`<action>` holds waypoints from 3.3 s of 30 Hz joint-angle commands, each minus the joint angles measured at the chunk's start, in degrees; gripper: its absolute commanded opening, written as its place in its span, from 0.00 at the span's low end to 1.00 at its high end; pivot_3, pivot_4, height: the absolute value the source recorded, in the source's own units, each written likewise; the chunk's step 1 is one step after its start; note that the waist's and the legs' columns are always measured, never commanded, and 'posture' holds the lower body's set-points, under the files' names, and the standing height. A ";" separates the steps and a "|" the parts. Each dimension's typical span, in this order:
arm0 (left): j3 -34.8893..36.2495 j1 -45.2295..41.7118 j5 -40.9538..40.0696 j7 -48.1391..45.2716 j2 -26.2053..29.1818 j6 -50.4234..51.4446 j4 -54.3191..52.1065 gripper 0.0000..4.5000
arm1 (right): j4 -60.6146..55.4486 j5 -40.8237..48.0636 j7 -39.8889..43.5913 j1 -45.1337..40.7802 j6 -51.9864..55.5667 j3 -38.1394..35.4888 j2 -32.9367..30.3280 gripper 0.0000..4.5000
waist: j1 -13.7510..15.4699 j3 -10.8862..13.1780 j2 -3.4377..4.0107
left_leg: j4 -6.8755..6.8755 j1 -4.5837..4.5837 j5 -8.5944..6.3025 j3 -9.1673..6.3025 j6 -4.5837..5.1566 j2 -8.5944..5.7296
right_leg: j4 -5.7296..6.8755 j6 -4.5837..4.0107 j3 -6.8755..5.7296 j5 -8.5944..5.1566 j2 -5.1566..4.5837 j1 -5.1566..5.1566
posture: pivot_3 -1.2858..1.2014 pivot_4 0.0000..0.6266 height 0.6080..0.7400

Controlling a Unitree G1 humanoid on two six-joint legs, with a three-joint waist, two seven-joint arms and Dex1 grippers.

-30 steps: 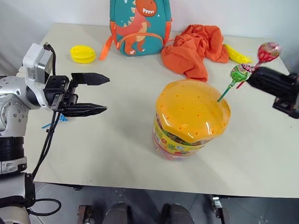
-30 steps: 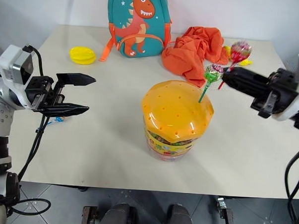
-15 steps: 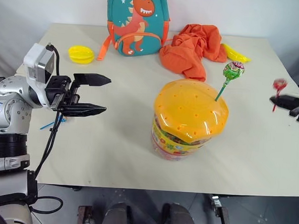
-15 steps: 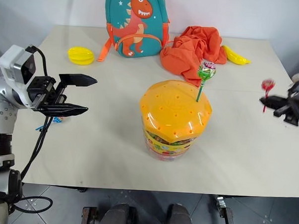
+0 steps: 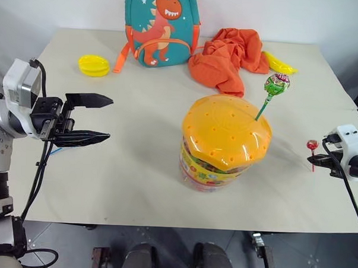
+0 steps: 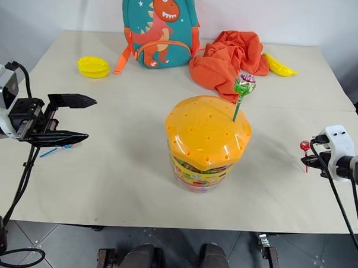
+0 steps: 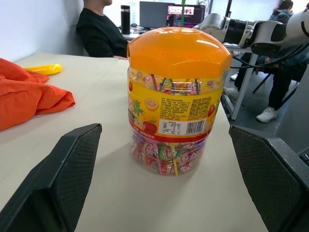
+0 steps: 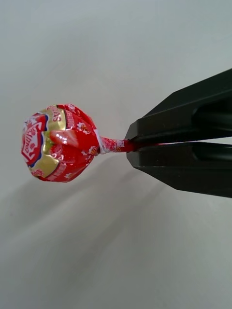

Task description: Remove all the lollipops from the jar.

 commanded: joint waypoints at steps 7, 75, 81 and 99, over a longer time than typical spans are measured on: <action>2.46 1.24 -2.26 1.48 1.31 0.70 -3.49 1.00 | -7.70 1.13 3.35 4.36 2.13 -6.65 -2.50 0.58 | -0.04 0.00 0.00 | -0.01 0.00 0.00 0.03 0.00 0.01 | 0.00 0.00 0.01 0.00 0.02 -0.01 | 0.52 0.24 1.00; 1.29 0.56 -2.96 2.68 0.33 0.93 -3.48 1.00 | -8.14 15.24 4.69 -24.58 -0.34 -6.50 -4.87 0.01 | -0.26 0.01 0.02 | -0.02 -0.02 -0.05 -0.02 -0.04 -0.01 | 0.01 0.00 -0.01 0.00 0.04 -0.03 | 0.52 0.24 1.00; 1.02 1.42 0.28 7.54 0.36 0.54 -2.51 1.00 | 10.80 0.79 8.40 -20.93 -7.38 2.18 -6.41 0.01 | -0.27 0.02 0.04 | -0.06 -0.03 -0.05 0.12 -0.04 0.00 | 0.00 0.00 0.03 0.00 0.02 -0.10 | 0.52 0.24 1.00; 4.12 8.04 0.90 15.10 1.60 1.99 -4.58 1.00 | 40.04 -19.14 9.62 -23.88 -20.47 8.05 -0.32 0.12 | -1.75 0.03 0.13 | -0.07 -0.03 -0.05 0.19 -0.04 0.08 | 0.00 -0.01 0.05 -0.01 0.02 -0.15 | 0.52 0.24 1.00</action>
